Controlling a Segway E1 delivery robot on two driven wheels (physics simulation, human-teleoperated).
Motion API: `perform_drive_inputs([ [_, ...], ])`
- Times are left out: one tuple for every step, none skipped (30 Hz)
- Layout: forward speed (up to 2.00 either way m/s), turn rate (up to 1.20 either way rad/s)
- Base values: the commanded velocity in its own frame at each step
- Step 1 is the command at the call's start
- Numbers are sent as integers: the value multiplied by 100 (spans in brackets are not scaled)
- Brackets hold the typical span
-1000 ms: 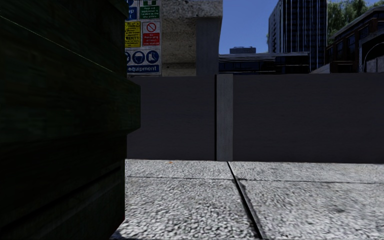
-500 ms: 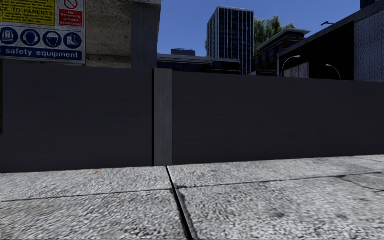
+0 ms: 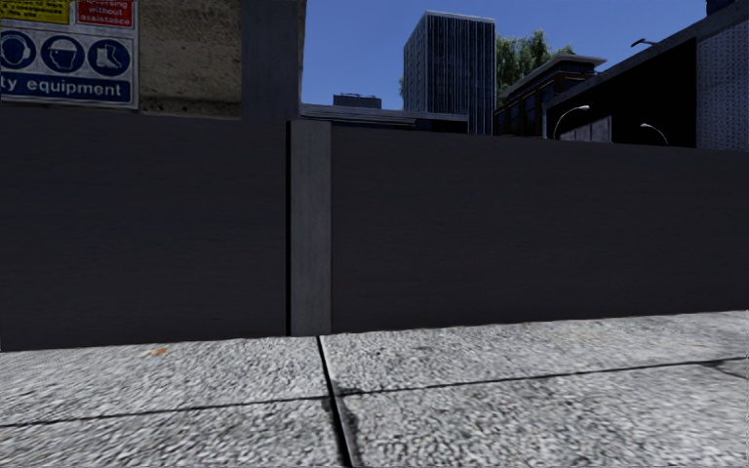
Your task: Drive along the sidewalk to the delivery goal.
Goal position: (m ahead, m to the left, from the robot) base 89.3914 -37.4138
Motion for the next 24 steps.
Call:
perform_drive_inputs([
  [102, 0],
  [102, 0],
  [110, 0],
  [113, 0],
  [114, 0],
  [114, 0],
  [114, 0],
  [112, 0],
  [112, 0],
  [107, 0],
  [104, -19],
  [102, -36],
  [102, -36],
  [102, -51],
  [102, -70],
  [102, -77],
  [102, -77],
  [102, -78],
  [102, -79],
  [102, -79],
  [102, -79],
  [102, -79],
  [104, -79],
  [104, -79],
])
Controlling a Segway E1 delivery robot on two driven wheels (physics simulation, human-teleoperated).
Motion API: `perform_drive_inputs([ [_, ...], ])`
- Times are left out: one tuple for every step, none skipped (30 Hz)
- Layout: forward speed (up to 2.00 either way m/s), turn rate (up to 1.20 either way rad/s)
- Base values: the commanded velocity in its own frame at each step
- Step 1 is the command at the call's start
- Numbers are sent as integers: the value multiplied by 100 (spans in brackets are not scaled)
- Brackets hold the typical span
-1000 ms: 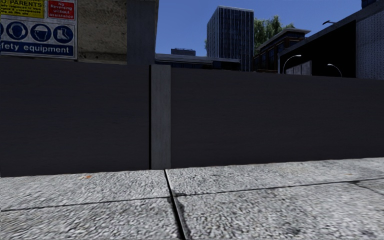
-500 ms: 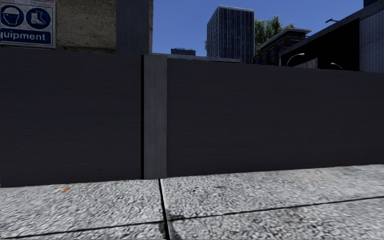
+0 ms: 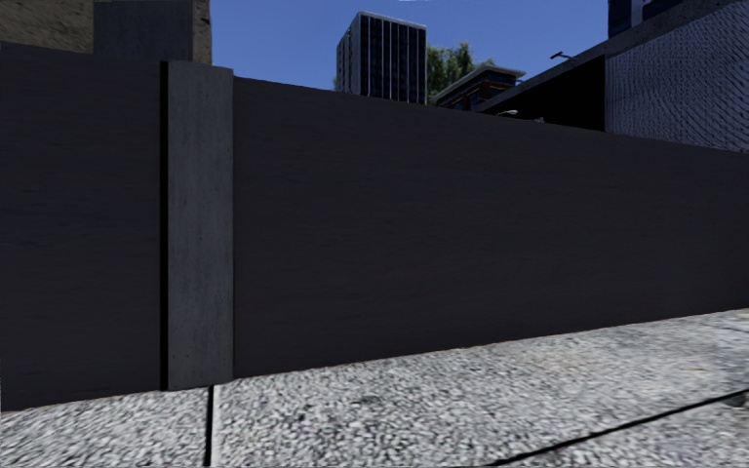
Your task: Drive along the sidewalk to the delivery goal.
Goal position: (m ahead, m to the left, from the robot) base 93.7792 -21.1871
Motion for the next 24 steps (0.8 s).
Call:
perform_drive_inputs([
  [105, -79],
  [106, -79],
  [106, -79],
  [106, -79],
  [106, -79],
  [106, -79],
  [106, -79],
  [106, -79],
  [107, -79],
  [107, -79],
  [107, -79],
  [107, -79],
  [107, -79],
  [107, -79],
  [107, -79],
  [108, -79],
  [108, -79],
  [108, -79],
  [108, -79],
  [108, -79],
  [109, -79],
  [111, -79],
  [113, -79],
  [116, -79],
])
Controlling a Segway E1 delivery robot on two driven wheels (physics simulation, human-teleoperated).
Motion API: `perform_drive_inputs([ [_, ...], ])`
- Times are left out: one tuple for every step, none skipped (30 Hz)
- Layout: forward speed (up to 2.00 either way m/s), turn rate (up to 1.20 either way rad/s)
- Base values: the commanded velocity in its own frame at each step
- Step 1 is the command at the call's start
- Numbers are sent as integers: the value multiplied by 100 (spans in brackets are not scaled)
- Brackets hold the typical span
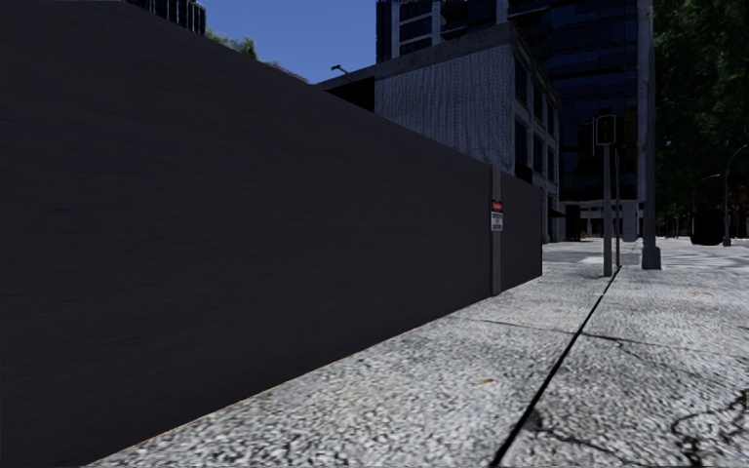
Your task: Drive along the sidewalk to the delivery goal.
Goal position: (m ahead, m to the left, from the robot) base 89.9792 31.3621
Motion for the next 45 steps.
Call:
perform_drive_inputs([
  [116, -79],
  [121, -79],
  [123, -79],
  [123, -79],
  [125, -79],
  [128, -79],
  [130, -79],
  [131, -79],
  [131, -79],
  [132, -72],
  [132, -69],
  [132, -68],
  [132, -68],
  [132, -67],
  [133, -67],
  [133, -67],
  [133, -67],
  [133, -67],
  [135, -67],
  [141, -67],
  [141, -67],
  [200, -67],
  [200, -67],
  [200, -67],
  [200, -67],
  [200, -67],
  [200, -67],
  [200, -67],
  [200, -67],
  [200, -65],
  [200, -65],
  [200, -65],
  [200, -65],
  [200, -64],
  [200, -63],
  [200, -63],
  [200, -61],
  [200, -57],
  [200, -57],
  [200, -54],
  [200, -54],
  [200, -53],
  [200, -53],
  [200, -53],
  [200, -53],
])
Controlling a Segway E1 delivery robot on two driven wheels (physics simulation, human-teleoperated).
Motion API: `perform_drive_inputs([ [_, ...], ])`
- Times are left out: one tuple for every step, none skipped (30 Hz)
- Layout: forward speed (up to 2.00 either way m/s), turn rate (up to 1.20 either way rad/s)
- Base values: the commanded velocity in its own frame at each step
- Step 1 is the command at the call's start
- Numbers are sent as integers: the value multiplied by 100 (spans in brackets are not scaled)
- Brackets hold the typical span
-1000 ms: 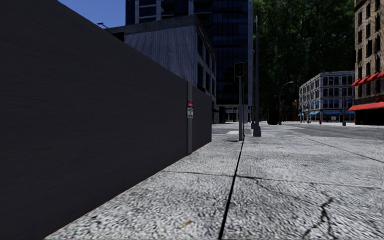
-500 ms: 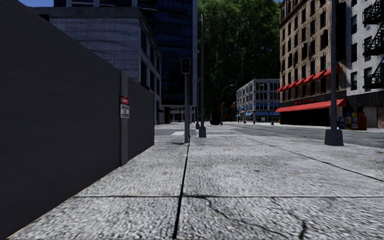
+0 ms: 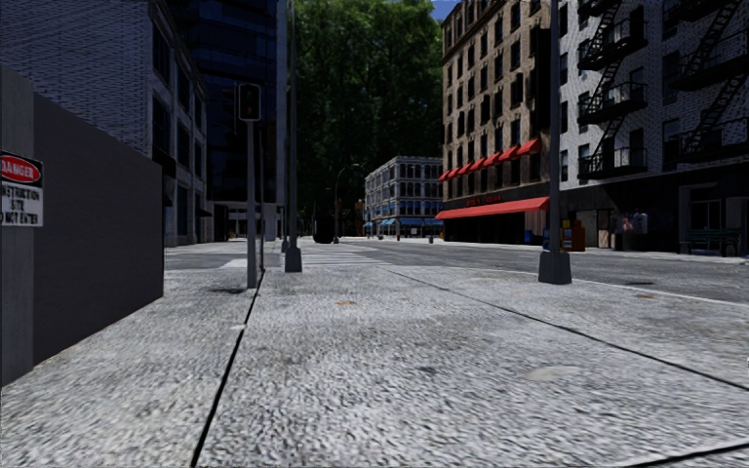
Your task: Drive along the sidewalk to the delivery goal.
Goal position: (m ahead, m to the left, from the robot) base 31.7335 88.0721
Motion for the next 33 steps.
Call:
perform_drive_inputs([
  [200, -53],
  [200, -53],
  [200, -48],
  [200, 0],
  [200, 0],
  [200, 0],
  [200, 0],
  [200, 0],
  [200, 0],
  [200, 0],
  [200, 0],
  [200, 0],
  [200, 0],
  [200, 0],
  [200, 0],
  [200, 0],
  [200, 0],
  [200, 0],
  [200, 0],
  [200, 0],
  [200, 0],
  [200, 0],
  [200, 0],
  [200, 0],
  [200, 0],
  [200, 0],
  [200, 0],
  [200, 0],
  [200, 0],
  [200, 0],
  [200, 0],
  [200, 0],
  [200, 6],
])
